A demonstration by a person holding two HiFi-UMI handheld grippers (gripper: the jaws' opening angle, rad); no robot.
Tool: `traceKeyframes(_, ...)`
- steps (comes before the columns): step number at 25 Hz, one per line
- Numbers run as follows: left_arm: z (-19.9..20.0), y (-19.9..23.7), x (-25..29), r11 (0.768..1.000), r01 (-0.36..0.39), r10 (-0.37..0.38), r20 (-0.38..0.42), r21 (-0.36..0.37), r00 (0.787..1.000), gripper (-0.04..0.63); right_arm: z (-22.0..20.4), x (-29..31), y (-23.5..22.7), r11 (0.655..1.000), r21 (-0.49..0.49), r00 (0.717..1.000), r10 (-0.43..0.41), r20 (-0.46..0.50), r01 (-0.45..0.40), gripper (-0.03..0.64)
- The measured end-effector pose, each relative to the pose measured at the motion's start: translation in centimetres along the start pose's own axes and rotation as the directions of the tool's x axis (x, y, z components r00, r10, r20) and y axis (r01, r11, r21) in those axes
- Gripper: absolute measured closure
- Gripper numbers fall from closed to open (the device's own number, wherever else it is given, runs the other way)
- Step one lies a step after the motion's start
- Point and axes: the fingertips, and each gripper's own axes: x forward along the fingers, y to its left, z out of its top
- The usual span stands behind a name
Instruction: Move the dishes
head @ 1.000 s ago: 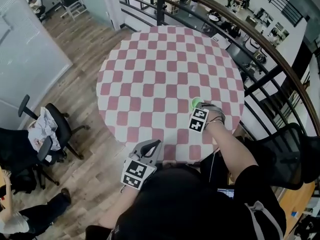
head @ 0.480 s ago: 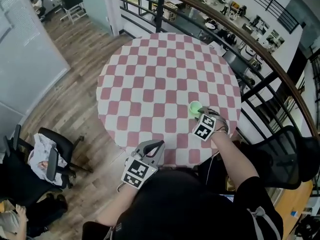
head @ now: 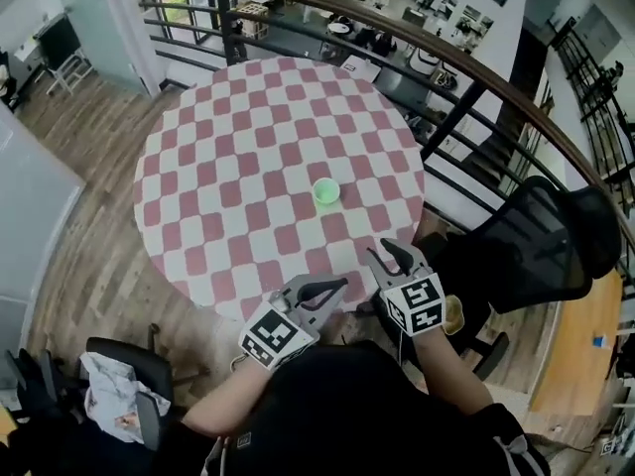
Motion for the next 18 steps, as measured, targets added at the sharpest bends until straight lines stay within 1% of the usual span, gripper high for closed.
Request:
traceKeyframes(2,0.6,-1.9,1.9,0.999,0.027,-0.027,-0.019,0.029,0.999,0.595,0.4,-3.2,-0.4,0.998,0.065,0.996,-0.029,0.081,0.024,0.482)
traceKeyframes(4,1.3,-3.7,3.5,0.998,0.039,-0.038,-0.023,0.052,0.999,0.595,0.2,-6.9,-0.6,0.995,0.102,0.988,-0.037,0.152,0.021,0.486)
traceKeyframes(7,2.9,-5.8,5.5,0.992,0.031,-0.03,-0.011,0.121,0.999,0.595,-1.1,-13.0,-1.6,0.988,0.152,0.971,-0.073,0.229,0.038,0.508)
traceKeyframes(8,3.4,-6.0,5.8,0.992,0.024,-0.023,-0.012,0.125,1.0,0.595,-1.4,-14.8,-2.1,0.984,0.17,0.963,-0.095,0.251,0.053,0.516)
traceKeyframes(10,4.5,-5.1,5.6,0.994,0.024,-0.021,-0.027,0.11,0.999,0.595,-1.2,-17.2,-3.0,0.974,0.206,0.944,-0.155,0.29,0.097,0.548)
traceKeyframes(11,5.0,-4.3,5.2,0.995,0.034,-0.033,-0.019,0.094,0.999,0.595,-0.7,-17.8,-3.2,0.966,0.227,0.934,-0.191,0.303,0.124,0.559)
traceKeyframes(13,6.2,-2.9,4.0,0.997,0.068,-0.07,0.032,0.042,0.997,0.595,-0.1,-18.7,-3.2,0.946,0.269,0.914,-0.261,0.31,0.179,0.569)
traceKeyframes(15,6.6,-3.7,3.9,0.995,0.095,-0.095,0.067,0.0,0.993,0.595,-1.9,-20.7,-3.3,0.928,0.3,0.903,-0.311,0.297,0.221,0.572)
traceKeyframes(16,6.5,-5.3,4.9,0.996,0.092,-0.093,0.067,0.007,0.993,0.595,-3.7,-22.5,-4.0,0.922,0.309,0.901,-0.326,0.287,0.235,0.572)
traceKeyframes(18,6.4,-9.3,7.7,0.995,0.064,-0.068,0.047,0.074,0.997,0.595,-7.4,-26.6,-6.0,0.913,0.321,0.902,-0.341,0.266,0.251,0.572)
